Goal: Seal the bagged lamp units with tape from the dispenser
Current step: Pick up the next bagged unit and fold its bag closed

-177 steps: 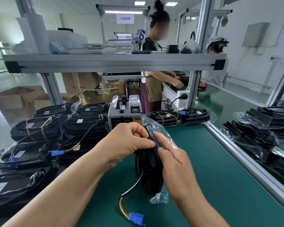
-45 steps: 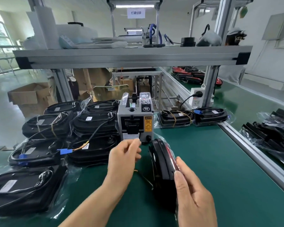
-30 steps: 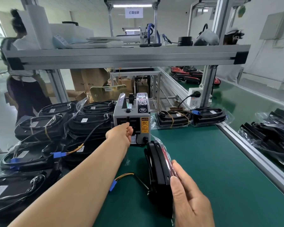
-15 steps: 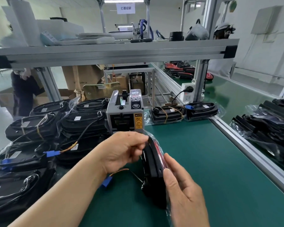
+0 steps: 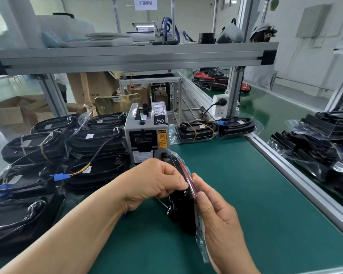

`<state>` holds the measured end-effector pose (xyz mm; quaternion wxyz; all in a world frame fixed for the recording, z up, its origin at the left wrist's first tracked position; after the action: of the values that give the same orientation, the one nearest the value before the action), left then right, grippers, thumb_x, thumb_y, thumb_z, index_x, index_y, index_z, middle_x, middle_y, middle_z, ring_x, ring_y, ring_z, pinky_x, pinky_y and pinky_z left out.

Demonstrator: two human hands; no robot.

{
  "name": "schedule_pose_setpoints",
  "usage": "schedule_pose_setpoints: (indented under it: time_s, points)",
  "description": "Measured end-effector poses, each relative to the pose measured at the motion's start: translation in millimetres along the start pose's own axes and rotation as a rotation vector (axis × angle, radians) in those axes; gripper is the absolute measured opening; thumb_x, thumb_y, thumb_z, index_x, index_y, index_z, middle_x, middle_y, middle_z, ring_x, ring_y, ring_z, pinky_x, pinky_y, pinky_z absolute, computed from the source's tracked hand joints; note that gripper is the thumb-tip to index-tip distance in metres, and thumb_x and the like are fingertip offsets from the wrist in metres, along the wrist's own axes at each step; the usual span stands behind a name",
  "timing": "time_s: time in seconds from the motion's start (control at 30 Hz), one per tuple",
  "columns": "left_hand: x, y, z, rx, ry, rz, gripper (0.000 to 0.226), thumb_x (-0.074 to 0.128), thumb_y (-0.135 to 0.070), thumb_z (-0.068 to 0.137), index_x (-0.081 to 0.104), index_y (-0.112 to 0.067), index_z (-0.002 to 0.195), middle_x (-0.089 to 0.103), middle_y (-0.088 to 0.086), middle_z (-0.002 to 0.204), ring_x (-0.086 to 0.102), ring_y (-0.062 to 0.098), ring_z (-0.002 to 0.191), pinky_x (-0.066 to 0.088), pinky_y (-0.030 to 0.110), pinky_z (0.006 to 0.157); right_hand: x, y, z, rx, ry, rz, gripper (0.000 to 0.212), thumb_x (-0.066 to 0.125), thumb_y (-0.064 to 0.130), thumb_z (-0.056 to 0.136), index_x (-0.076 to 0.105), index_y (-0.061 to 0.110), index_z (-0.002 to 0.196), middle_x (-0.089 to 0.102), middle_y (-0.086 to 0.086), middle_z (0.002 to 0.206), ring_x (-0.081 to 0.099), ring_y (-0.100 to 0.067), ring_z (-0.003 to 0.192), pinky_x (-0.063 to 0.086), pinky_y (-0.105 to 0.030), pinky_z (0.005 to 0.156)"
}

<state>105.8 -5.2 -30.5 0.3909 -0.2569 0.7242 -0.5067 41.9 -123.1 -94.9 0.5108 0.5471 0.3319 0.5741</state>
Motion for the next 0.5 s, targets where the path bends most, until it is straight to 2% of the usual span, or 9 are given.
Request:
schedule_pose_setpoints:
  time_s: [0.13, 0.2, 0.3, 0.4, 0.5]
  points:
    - [0.3, -1.3, -0.4, 0.013, -0.005, 0.014, 0.010, 0.076, -0.012, 0.080, 0.071, -0.009, 0.071, 0.049, 0.003, 0.059, 0.037, 0.006, 0.046, 0.032, 0.012, 0.044, 1.6, -0.4, 0.0, -0.020, 0.009, -0.015, 0.048, 0.059, 0.037, 0.081, 0.064, 0.024, 0.128, 0.066, 0.007, 0.131, 0.058, -0.008, 0.126, 0.046, -0.027, 0.104]
    - [-0.3, -0.4, -0.1, 0.017, -0.026, 0.009, 0.010, 0.076, -0.012, 0.078, 0.071, -0.009, 0.070, 0.049, 0.002, 0.058, 0.037, 0.006, 0.045, 0.032, 0.012, 0.044, 1.5, 0.2, -1.0, -0.020, 0.006, -0.008, 0.047, 0.058, 0.036, 0.082, 0.065, 0.025, 0.127, 0.066, 0.009, 0.131, 0.060, -0.006, 0.124, 0.049, -0.021, 0.099]
    - [-1.6, 2.5, -0.5, 0.014, -0.061, -0.005, 0.010, 0.078, -0.015, 0.074, 0.071, -0.011, 0.068, 0.049, 0.006, 0.062, 0.036, 0.008, 0.047, 0.033, 0.013, 0.046, 0.7, 2.4, -1.9, -0.015, -0.005, 0.017, 0.044, 0.056, 0.031, 0.083, 0.066, 0.023, 0.125, 0.069, 0.010, 0.126, 0.065, -0.005, 0.115, 0.054, -0.014, 0.083]
    - [0.5, 3.7, -2.5, 0.017, -0.064, -0.010, 0.011, 0.077, -0.023, 0.069, 0.073, -0.013, 0.067, 0.052, 0.006, 0.064, 0.037, 0.008, 0.050, 0.035, 0.014, 0.048, 1.4, 4.4, -2.3, -0.013, -0.008, 0.035, 0.044, 0.056, 0.028, 0.083, 0.065, 0.020, 0.125, 0.071, 0.006, 0.123, 0.069, -0.005, 0.108, 0.054, -0.013, 0.077]
    - [1.7, 3.7, -3.4, 0.019, -0.065, -0.018, 0.011, 0.078, -0.018, 0.076, 0.073, -0.014, 0.066, 0.052, 0.003, 0.062, 0.036, 0.007, 0.049, 0.035, 0.013, 0.049, 2.7, 5.4, -2.3, -0.025, -0.004, 0.039, 0.042, 0.055, 0.025, 0.085, 0.065, 0.019, 0.125, 0.074, 0.008, 0.115, 0.071, -0.005, 0.100, 0.055, -0.012, 0.072]
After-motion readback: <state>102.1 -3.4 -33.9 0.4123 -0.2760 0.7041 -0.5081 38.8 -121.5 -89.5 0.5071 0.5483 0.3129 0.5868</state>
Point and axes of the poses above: each hand's wrist, its own z-axis towards the middle knuckle, its own x-axis out of the palm, y = z × x, the point moved 8 cm from there along z, towards the middle knuckle
